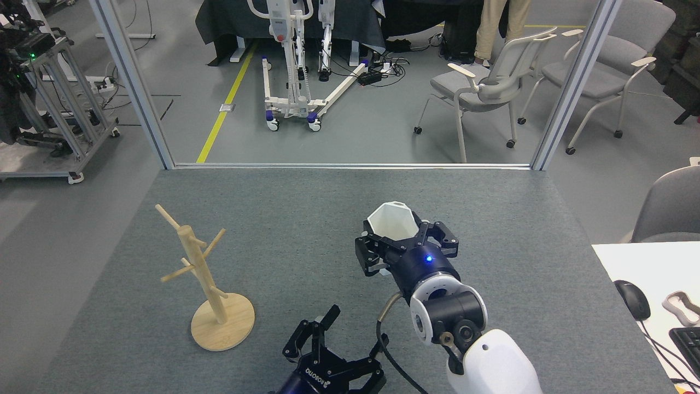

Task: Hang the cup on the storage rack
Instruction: 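Bring the left gripper under the cup and grasp it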

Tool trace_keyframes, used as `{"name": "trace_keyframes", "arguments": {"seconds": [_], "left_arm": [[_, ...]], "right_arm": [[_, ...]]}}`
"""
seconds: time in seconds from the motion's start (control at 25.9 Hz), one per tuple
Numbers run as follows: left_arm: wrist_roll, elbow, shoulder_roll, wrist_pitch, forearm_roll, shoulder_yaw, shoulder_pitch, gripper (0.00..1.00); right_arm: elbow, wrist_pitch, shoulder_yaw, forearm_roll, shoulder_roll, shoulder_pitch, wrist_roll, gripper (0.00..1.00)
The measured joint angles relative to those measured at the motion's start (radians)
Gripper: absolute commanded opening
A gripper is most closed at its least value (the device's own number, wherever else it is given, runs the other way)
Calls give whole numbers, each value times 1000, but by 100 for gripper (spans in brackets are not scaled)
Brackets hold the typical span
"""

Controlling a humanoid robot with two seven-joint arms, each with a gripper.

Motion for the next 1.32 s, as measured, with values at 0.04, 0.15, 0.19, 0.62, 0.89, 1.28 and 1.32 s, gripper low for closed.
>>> {"name": "trace_keyframes", "arguments": {"seconds": [0.04, 0.15, 0.19, 0.62, 0.89, 1.28, 1.32], "left_arm": [[0, 5, -2, 4, 0, -4, 0, 99], [0, 17, -11, 22, 0, -10, 0, 99], [0, 19, -14, 30, 0, -14, 0, 99], [5, 35, -29, 188, -3, -104, -1, 100], [12, 45, -42, 241, -3, -108, -3, 100], [10, 44, -58, 389, -16, -186, 14, 99], [8, 47, -63, 414, -17, -189, 5, 99]], "right_arm": [[0, 17, 16, 4, 7, -8, 17, 6], [0, 59, 55, 13, 20, -33, 58, 6], [0, 67, 64, 16, 24, -38, 71, 6], [11, 93, 81, 54, 49, -48, 109, 7], [13, 93, 81, 73, 69, -40, 113, 7], [23, 94, 81, 77, 87, -31, 116, 8], [24, 94, 81, 77, 88, -31, 116, 8]]}}
